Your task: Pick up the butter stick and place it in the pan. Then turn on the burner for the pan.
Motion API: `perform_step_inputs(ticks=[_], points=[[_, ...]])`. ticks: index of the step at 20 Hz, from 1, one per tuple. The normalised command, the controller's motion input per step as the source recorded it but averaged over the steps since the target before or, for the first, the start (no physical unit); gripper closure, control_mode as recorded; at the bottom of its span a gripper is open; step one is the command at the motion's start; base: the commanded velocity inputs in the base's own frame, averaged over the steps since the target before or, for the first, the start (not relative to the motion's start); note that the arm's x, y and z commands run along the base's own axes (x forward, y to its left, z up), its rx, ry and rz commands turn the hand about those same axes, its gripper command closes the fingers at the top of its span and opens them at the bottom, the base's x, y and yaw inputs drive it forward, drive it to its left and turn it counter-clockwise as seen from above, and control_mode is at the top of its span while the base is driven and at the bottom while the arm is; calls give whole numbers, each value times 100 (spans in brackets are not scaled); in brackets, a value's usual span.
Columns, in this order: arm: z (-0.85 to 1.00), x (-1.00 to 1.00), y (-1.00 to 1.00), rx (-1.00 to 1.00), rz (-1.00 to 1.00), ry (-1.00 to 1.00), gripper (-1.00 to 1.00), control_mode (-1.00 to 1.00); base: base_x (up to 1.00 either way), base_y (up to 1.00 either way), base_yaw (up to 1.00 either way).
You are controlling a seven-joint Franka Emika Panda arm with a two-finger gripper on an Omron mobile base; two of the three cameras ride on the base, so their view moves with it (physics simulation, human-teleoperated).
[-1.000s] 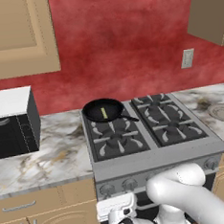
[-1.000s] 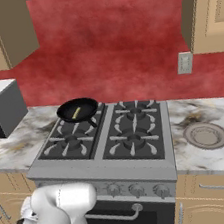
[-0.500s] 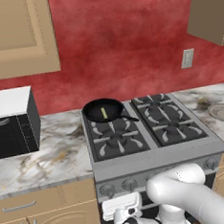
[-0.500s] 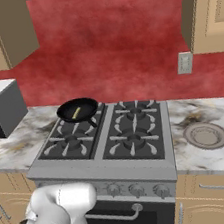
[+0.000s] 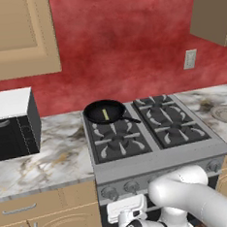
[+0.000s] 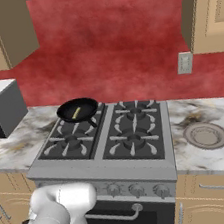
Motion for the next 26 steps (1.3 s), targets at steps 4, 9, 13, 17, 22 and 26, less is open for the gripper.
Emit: perform_step_inputs(ticks=[4,9,13,17,22,26], points=[[0,2,-41,7,3,0,-100,-100,0,0,0],[0,5,-47,8,3,0,-100,-100,0,0,0],[0,9,-46,8,2,0,-100,-100,0,0,0],[0,9,-52,7,4,0,-100,-100,0,0,0],[0,9,-57,7,6,0,-100,-100,0,0,0],[0,8,-60,6,9,0,-100,-100,0,0,0]])
